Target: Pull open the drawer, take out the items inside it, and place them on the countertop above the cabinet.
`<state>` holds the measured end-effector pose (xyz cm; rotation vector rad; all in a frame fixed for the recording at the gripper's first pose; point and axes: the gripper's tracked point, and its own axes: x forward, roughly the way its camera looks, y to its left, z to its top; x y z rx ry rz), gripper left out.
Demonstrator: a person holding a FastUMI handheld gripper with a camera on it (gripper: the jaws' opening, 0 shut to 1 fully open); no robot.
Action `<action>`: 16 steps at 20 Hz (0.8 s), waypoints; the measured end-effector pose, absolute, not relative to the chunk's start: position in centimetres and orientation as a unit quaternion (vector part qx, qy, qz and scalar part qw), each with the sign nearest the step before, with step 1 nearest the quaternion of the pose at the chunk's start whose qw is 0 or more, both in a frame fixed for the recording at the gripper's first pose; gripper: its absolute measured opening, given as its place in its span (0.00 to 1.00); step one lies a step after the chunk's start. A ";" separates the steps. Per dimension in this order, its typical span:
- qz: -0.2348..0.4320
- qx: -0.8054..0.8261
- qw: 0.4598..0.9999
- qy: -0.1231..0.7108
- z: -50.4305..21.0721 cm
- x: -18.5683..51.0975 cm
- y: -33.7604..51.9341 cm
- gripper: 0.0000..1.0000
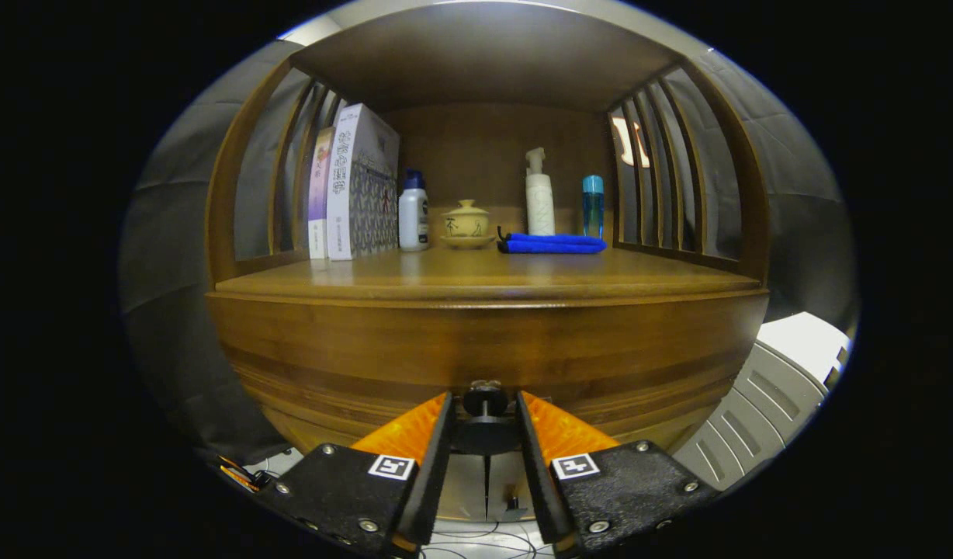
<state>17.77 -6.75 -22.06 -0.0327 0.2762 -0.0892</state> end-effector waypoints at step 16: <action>-0.027 -0.006 0.987 0.157 -22.4 8.1 -6.4 0.29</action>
